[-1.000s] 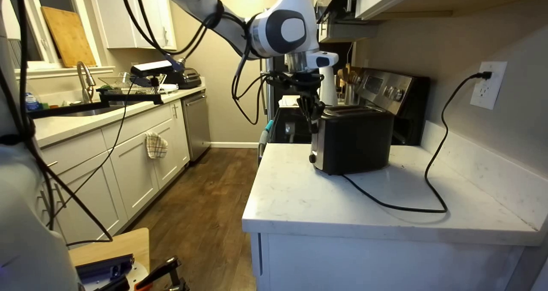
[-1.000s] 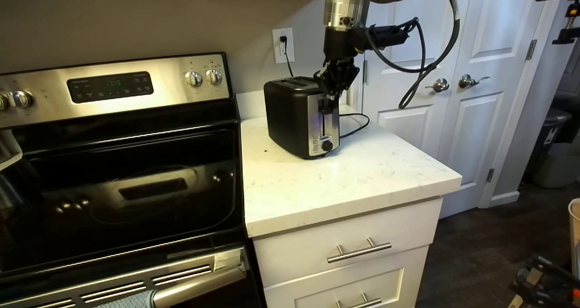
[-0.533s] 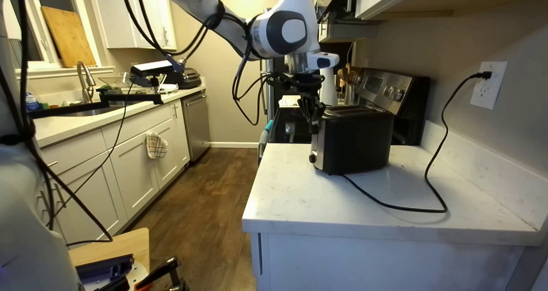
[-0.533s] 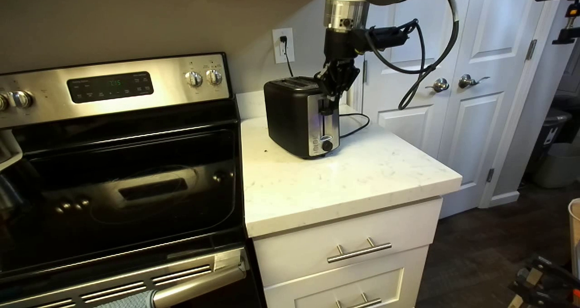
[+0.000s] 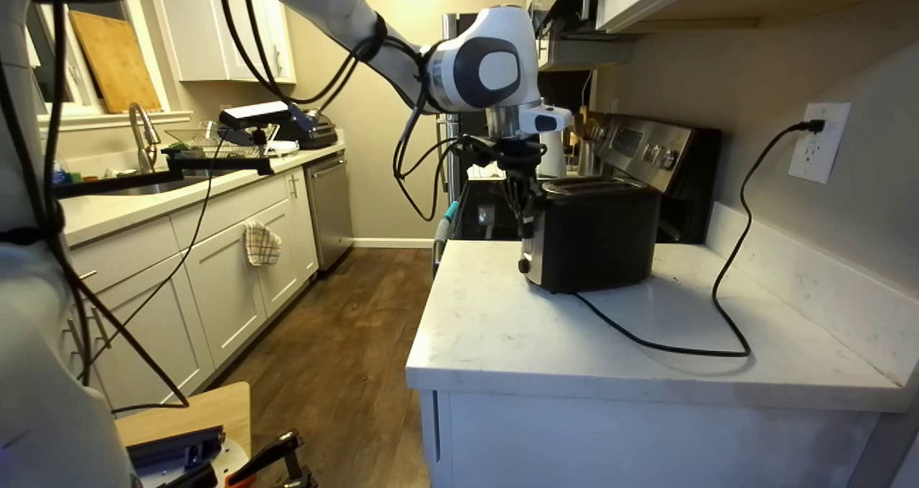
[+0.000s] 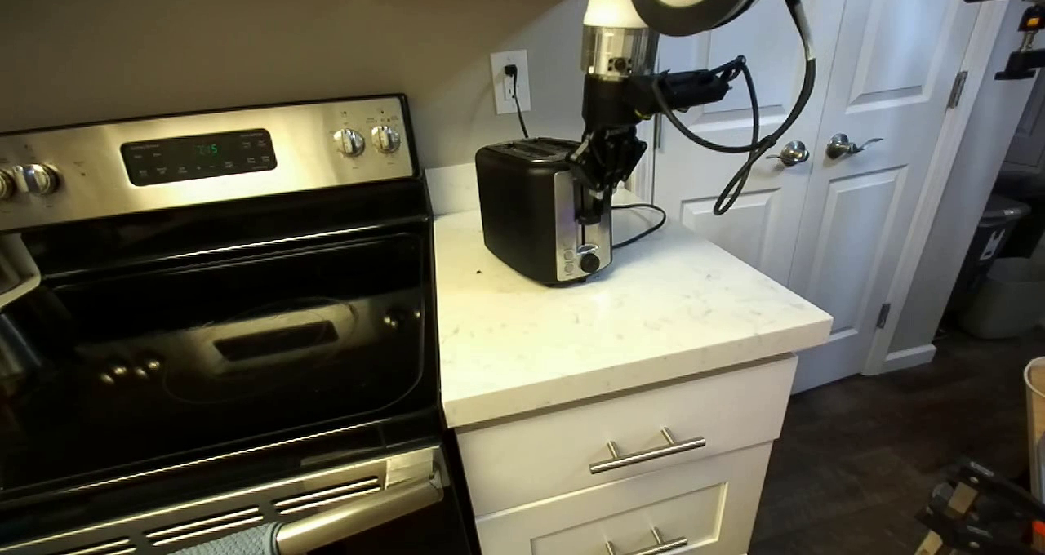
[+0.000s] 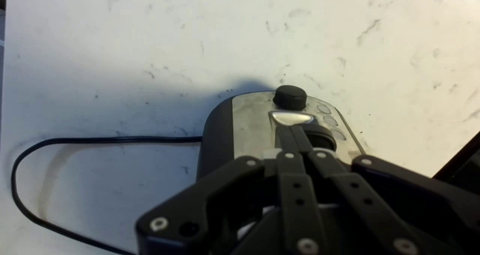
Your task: Press down on the toaster lever
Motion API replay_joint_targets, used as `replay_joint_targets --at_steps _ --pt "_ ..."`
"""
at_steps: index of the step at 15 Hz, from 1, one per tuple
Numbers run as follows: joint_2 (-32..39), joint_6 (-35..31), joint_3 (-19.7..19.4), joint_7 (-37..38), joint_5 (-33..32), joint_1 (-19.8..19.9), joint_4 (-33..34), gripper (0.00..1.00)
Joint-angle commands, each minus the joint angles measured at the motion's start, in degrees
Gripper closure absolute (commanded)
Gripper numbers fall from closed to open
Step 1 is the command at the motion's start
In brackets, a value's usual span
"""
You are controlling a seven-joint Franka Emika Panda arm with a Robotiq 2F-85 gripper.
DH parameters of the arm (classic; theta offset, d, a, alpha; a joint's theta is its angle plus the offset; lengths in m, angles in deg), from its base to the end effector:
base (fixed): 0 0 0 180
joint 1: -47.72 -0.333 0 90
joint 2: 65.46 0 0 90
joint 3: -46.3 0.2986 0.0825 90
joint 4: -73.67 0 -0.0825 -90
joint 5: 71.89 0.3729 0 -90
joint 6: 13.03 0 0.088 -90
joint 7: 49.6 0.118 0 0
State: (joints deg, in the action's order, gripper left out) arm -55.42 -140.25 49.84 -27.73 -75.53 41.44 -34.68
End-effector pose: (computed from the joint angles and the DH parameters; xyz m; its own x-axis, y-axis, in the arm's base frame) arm 0.5975 0.0994 0.4051 0.9715 -0.1756 0.1589 -0.1754 -0.9844 -0.0152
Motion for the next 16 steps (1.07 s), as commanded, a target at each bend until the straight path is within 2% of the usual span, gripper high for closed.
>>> replay_joint_targets --at_steps 1,8,16 --pt "2.7 -2.0 -0.3 -1.6 1.7 0.3 -0.3 1.00" --pt "4.9 -2.6 -0.4 -1.3 1.3 0.0 0.0 1.00" --pt "6.2 -6.2 -0.5 -1.5 0.0 -0.4 -1.3 1.00"
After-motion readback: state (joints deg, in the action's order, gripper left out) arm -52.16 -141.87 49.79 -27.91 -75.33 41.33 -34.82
